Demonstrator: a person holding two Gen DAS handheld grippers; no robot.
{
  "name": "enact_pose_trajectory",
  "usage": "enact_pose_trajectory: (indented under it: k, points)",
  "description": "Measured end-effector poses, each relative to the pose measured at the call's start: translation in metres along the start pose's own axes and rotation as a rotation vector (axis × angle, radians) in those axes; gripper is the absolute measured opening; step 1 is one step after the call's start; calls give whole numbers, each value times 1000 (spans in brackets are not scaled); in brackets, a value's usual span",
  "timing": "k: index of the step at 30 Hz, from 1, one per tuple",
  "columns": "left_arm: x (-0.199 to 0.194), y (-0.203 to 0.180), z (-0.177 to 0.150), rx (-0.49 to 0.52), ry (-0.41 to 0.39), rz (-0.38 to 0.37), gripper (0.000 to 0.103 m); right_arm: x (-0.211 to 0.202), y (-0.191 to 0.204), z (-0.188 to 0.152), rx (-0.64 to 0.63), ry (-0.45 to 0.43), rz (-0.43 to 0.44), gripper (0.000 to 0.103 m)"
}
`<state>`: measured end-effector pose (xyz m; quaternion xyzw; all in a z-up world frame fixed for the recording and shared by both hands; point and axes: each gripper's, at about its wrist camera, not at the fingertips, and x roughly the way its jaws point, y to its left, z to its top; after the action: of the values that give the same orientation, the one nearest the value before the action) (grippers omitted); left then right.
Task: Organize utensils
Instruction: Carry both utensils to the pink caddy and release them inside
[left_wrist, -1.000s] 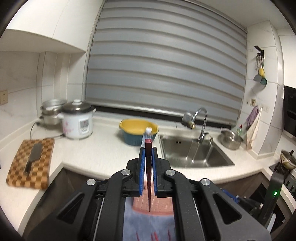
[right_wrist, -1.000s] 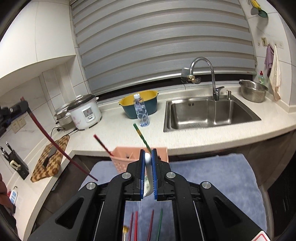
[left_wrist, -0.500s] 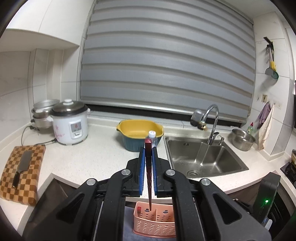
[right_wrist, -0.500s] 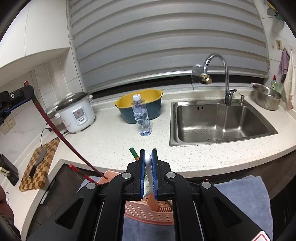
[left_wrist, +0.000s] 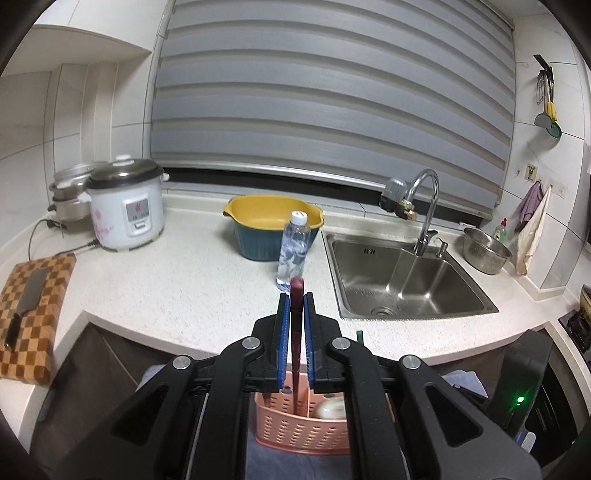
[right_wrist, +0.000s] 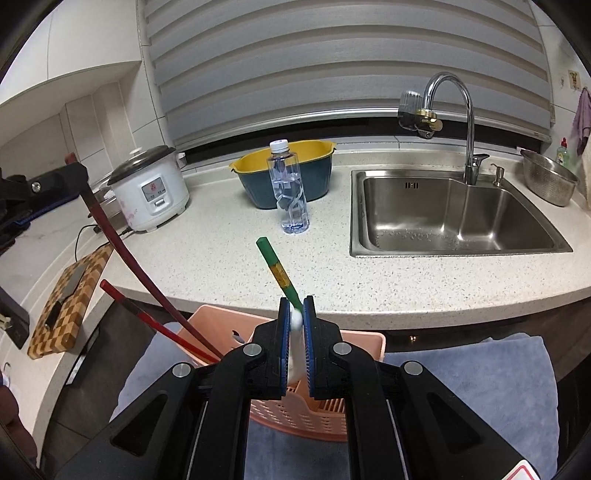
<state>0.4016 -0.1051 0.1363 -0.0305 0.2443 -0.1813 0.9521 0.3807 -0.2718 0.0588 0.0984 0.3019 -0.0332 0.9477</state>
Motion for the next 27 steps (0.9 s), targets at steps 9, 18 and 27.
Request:
enact_pose_trajectory:
  k: [9,18,27]
  points:
    - [-8,-2,-3,-4,-6,22,32,-13,-13,-3,34,-8,2,17]
    - [-27,-1,-8,-2,1,28,32,-39,-23,-12,59,-24,-1,17]
    - [-74,0,-20,4,5,31,33,-93,-22,-33,54,-38,-4,17]
